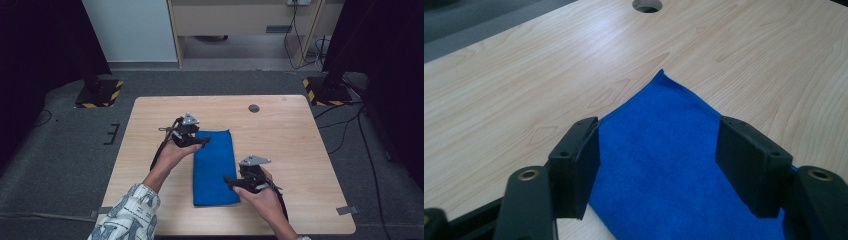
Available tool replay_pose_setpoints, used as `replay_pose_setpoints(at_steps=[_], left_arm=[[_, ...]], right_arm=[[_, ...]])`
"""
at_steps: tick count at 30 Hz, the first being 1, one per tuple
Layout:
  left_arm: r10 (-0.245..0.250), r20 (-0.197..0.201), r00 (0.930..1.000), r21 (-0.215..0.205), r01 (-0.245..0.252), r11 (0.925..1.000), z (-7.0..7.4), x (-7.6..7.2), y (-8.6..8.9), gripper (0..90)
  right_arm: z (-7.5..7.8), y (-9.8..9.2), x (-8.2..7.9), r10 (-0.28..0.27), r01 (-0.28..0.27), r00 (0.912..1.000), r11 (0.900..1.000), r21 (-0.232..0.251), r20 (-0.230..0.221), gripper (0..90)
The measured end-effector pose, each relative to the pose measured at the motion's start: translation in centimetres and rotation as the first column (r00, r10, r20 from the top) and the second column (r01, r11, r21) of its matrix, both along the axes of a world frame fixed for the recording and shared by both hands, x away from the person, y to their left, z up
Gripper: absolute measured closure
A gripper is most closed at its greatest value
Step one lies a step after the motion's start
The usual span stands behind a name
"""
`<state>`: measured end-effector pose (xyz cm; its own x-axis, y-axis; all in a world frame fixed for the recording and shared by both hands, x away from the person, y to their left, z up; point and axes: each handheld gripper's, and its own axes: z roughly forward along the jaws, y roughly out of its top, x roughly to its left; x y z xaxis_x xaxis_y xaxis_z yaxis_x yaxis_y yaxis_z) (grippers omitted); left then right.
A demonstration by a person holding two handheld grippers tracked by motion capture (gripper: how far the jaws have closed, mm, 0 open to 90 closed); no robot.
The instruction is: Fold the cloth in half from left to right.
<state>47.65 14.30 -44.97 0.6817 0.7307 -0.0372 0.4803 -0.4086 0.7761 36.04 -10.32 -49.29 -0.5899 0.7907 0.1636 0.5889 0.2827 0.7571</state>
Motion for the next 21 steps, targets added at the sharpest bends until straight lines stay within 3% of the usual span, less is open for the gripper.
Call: replay_pose_setpoints(at_steps=[4, 5, 8, 9, 10, 14, 19, 21], left_arm=[[0.012, -0.008, 0.9999, 0.006, -0.012, 0.9999, -0.4, 0.1, 0.5, 28.8], [0.026, -0.018, 0.9995, 0.001, -0.026, 0.9997, -0.7, 0.3, 0.9, 27.4], [0.049, -0.025, 0.9985, -0.01, -0.049, 0.9988, -1.2, 0.5, 1.3, 24.9], [0.049, -0.025, 0.9985, -0.01, -0.049, 0.9988, -1.2, 0.5, 1.3, 24.2], [0.053, -0.033, 0.998, -0.007, -0.053, 0.9986, -1.5, 0.6, 1.4, 24.3], [0.074, -0.054, 0.9958, 0.006, -0.073, 0.9973, -2.4, 0.8, 1.7, 24.3], [0.091, -0.057, 0.9942, 0.005, -0.091, 0.9959, -2.8, 1.4, 1.9, 24.1], [0.111, -0.065, 0.9917, 0.006, -0.111, 0.9938, -3.2, 1.9, 2.2, 24.5]], right_arm=[[0.5, 0.3, 1.8, 0.001, -0.001, 0.9999, 1.0, -0.015, 0.013, 21.8], [0.9, 0.5, 3.2, -0.001, 0.002, 0.9997, 1.0, -0.031, 0.025, 24.0], [1.2, 0.7, 4.8, 0.001, 0.001, 0.999, 0.999, -0.05, 0.046, 28.5], [1.2, 0.7, 4.8, 0.001, 0.001, 0.999, 0.999, -0.05, 0.046, 28.5], [1.2, 0.8, 6.2, -0.01, 0.014, 0.9984, 0.998, -0.064, 0.056, 32.7], [0.8, 0.9, 8.4, -0.03, 0.037, 0.9976, 0.994, -0.106, 0.062, 37.1], [0.4, 1.2, 10.8, -0.051, 0.059, 0.9967, 0.99, -0.131, 0.063, 39.5], [0.0, 1.4, 12.5, -0.066, 0.074, 0.9959, 0.988, -0.138, 0.063, 41.8]])
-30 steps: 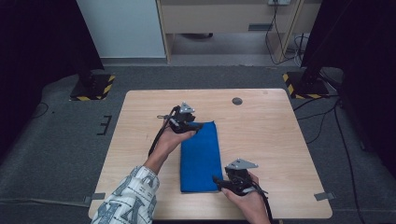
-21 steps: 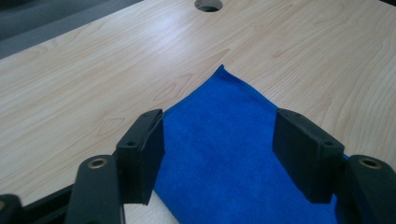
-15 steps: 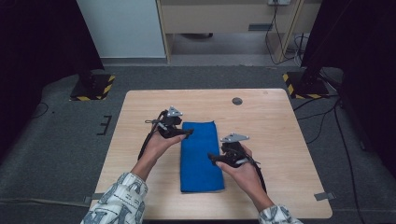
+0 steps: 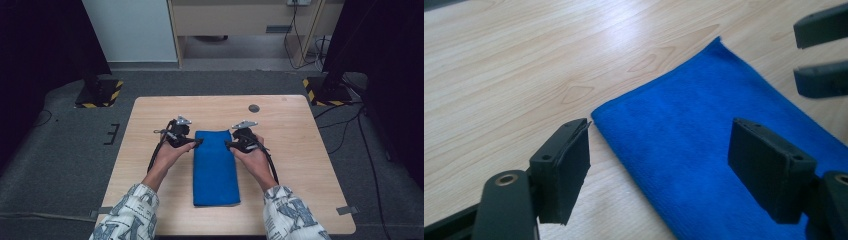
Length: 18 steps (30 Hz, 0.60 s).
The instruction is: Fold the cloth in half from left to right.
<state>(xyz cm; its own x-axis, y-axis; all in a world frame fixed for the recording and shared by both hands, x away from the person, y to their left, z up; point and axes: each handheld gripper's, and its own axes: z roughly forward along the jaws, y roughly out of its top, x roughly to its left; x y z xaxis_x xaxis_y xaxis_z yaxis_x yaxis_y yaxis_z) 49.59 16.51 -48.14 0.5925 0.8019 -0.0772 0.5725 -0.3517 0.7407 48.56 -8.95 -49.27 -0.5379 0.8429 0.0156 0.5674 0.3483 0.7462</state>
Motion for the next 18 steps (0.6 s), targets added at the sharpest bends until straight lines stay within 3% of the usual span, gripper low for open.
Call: replay_pose_setpoints(at_steps=[7, 12, 18], left_arm=[[0.026, 0.003, 0.9997, -0.006, -0.026, 0.9996, -1.1, 1.0, 0.0, 27.4], [0.035, -0.006, 0.9994, -0.012, -0.035, 0.9993, -1.9, 1.5, -0.1, 27.3], [0.036, -0.008, 0.9993, -0.003, -0.036, 0.9994, -2.8, 1.9, -0.5, 26.4]], right_arm=[[-1.5, 0.5, 2.8, -0.031, 0.031, 0.9989, 1.0, 0.002, -0.035, 47.6], [-2.1, 1.1, 4.0, -0.041, 0.042, 0.9981, 0.999, 0.029, -0.045, 46.0], [-2.5, 1.5, 5.0, -0.047, 0.049, 0.997, 0.998, 0.027, -0.06, 42.1]])
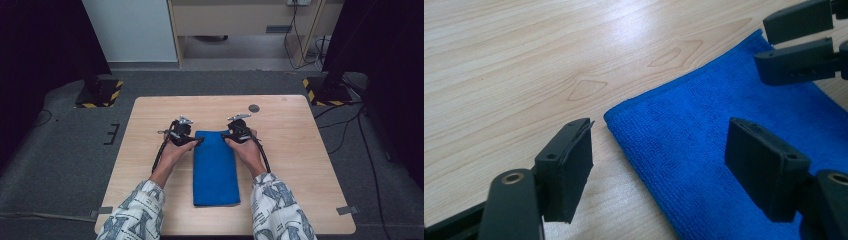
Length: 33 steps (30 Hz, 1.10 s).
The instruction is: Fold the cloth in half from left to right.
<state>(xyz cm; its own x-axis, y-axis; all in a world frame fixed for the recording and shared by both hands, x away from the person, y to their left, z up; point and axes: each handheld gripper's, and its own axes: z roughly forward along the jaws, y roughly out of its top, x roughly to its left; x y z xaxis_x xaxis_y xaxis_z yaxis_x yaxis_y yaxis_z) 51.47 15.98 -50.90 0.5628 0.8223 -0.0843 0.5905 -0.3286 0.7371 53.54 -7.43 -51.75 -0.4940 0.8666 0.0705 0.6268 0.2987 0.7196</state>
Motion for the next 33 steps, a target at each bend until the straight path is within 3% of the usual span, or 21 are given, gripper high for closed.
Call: replay_pose_setpoints(at_steps=[7, 17, 33], left_arm=[[0.008, -0.029, 0.9995, 0.019, -0.008, 0.9998, -1.1, 0.5, 0.2, 22.9], [0.015, -0.021, 0.9997, 0.025, -0.015, 0.9996, -1.4, 0.6, -0.3, 22.6], [0.011, -0.044, 0.999, 0.031, -0.009, 0.9995, -2.0, 0.8, -0.4, 21.6]], right_arm=[[-0.5, 0.6, 0.7, 0.013, -0.014, 0.9997, 1.0, -0.019, -0.021, 37.4], [-0.6, 0.2, 1.0, 0.008, -0.009, 0.9993, 1.0, -0.024, -0.037, 35.6], [-1.1, 0.4, 1.1, 0.021, -0.023, 0.9988, 0.999, -0.045, -0.045, 35.3]])
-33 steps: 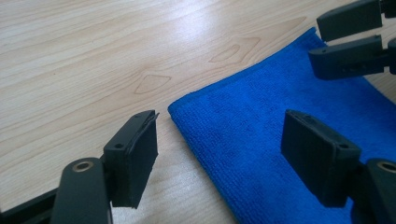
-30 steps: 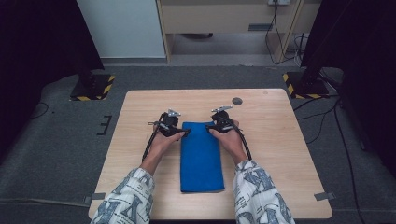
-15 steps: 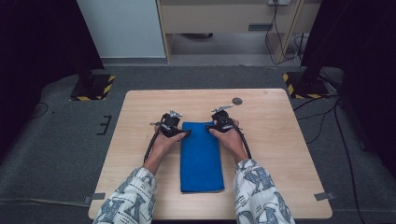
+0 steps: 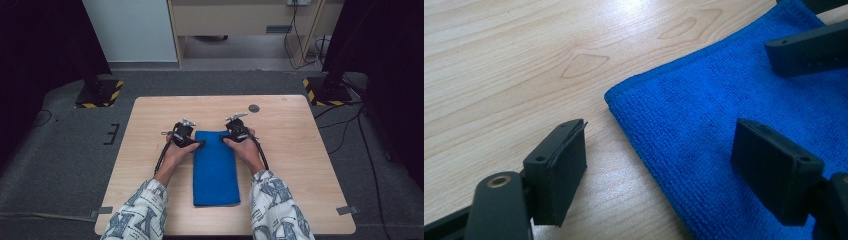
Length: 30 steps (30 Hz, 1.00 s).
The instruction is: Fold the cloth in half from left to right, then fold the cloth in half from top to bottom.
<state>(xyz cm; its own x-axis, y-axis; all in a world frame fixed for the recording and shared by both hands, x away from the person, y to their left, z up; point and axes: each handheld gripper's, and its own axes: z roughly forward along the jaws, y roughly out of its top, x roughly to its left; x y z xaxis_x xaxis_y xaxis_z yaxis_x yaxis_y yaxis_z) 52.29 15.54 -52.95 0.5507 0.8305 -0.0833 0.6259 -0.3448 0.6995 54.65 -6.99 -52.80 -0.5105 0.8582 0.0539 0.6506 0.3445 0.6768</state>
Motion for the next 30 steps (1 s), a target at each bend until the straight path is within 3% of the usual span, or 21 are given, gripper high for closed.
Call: replay_pose_setpoints(at_steps=[8, 11, 13, 20, 21, 25, 30], left_arm=[[0.0, 0.007, 1.0, -0.007, 0.0, 1.0, -0.2, 0.1, 0.1, 20.9], [-0.003, 0.013, 0.9999, 0.009, 0.003, 1.0, -0.2, 0.1, 0.0, 23.1], [-0.016, 0.013, 0.9998, 0.028, 0.015, 0.9995, 0.0, -0.1, -0.2, 30.0], [-0.025, 0.007, 0.9997, 0.035, 0.024, 0.9991, 0.3, -0.3, -0.6, 51.2], [-0.024, 0.003, 0.9997, 0.029, 0.023, 0.9993, 0.3, -0.3, -0.6, 54.4], [-0.02, -0.008, 0.9998, 0.022, 0.02, 0.9996, 0.4, -0.4, -0.6, 63.8], [-0.029, -0.02, 0.9994, 0.016, 0.029, 0.9994, 0.5, -0.5, -0.5, 72.7]], right_arm=[[-0.1, 0.3, -0.4, 0.036, -0.035, 0.9992, 0.999, -0.019, 0.017, 40.4], [0.0, 0.3, -0.4, 0.044, -0.044, 0.9989, 0.999, -0.017, 0.015, 43.5], [0.1, 0.4, -0.5, 0.055, -0.054, 0.9985, 0.998, -0.019, 0.01, 48.1], [0.2, 0.7, -0.7, 0.082, -0.082, 0.9966, 0.997, -0.018, 0.004, 61.1], [0.3, 0.9, -0.7, 0.094, -0.094, 0.9955, 0.995, -0.016, -0.009, 68.2], [0.4, 1.1, -0.8, 0.108, -0.108, 0.9938, 0.994, 0.001, -0.025, 78.0], [0.4, 1.1, -0.8, 0.114, -0.114, 0.9927, 0.993, 0.015, -0.037, 82.8]])
